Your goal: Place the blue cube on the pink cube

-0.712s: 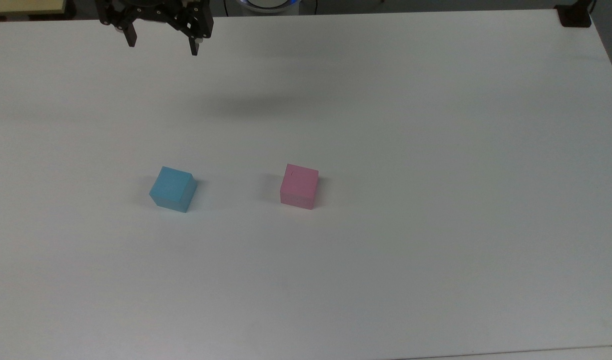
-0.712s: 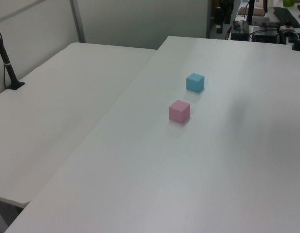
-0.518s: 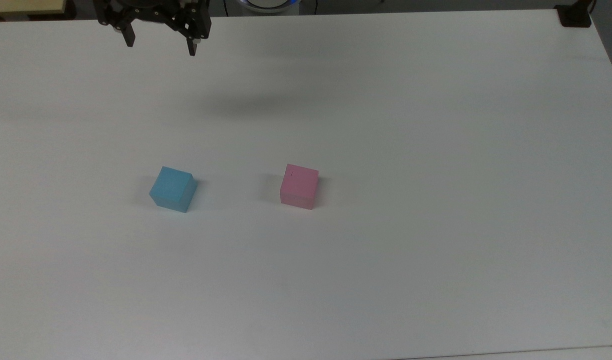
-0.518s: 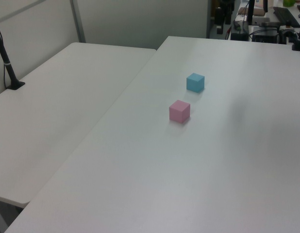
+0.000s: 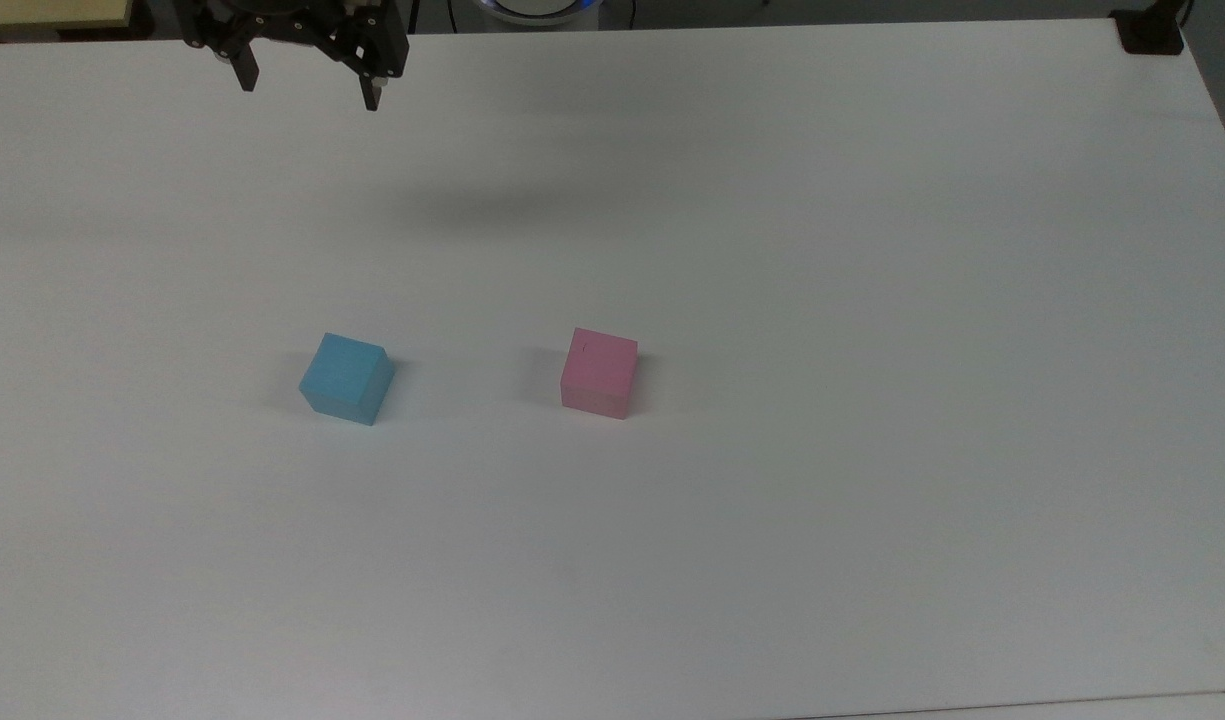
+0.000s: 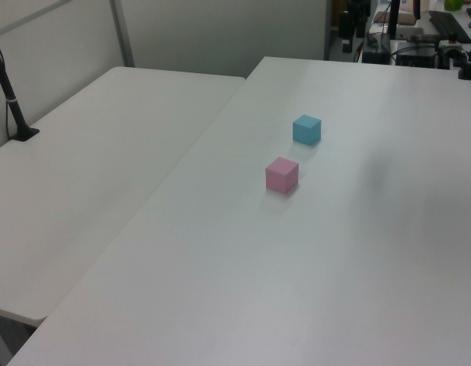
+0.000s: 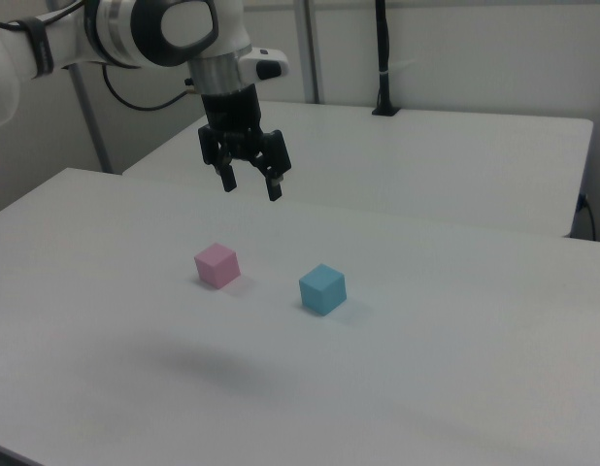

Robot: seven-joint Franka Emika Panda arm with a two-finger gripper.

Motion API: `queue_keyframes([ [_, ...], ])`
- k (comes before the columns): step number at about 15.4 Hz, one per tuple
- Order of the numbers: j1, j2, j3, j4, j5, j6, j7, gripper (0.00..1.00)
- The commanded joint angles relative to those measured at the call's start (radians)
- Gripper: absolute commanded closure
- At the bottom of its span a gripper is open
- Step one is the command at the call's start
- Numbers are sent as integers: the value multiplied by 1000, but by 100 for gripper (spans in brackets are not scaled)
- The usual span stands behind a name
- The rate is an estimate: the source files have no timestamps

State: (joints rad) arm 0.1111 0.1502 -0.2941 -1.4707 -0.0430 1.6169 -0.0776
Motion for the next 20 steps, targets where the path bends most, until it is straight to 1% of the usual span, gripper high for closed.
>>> queue_keyframes([
  [1, 2, -23, -10, -25, 20, -3, -22, 0],
  [4, 7, -11, -8, -23, 22, 9, -22, 0],
  [8, 13, 67, 1, -19, 106, 132, -8, 0],
  [9, 15, 95, 3, -17, 112, 165, -7, 0],
  [11, 27, 147, 3, -16, 112, 234, 16, 0],
  [14, 25, 238, 1, -14, 94, 340, 117, 0],
  [16, 24, 288, 1, -13, 89, 380, 128, 0],
  [18, 21, 327, 1, -13, 66, 411, 131, 0],
  [20, 13, 356, -5, -13, 61, 434, 131, 0],
])
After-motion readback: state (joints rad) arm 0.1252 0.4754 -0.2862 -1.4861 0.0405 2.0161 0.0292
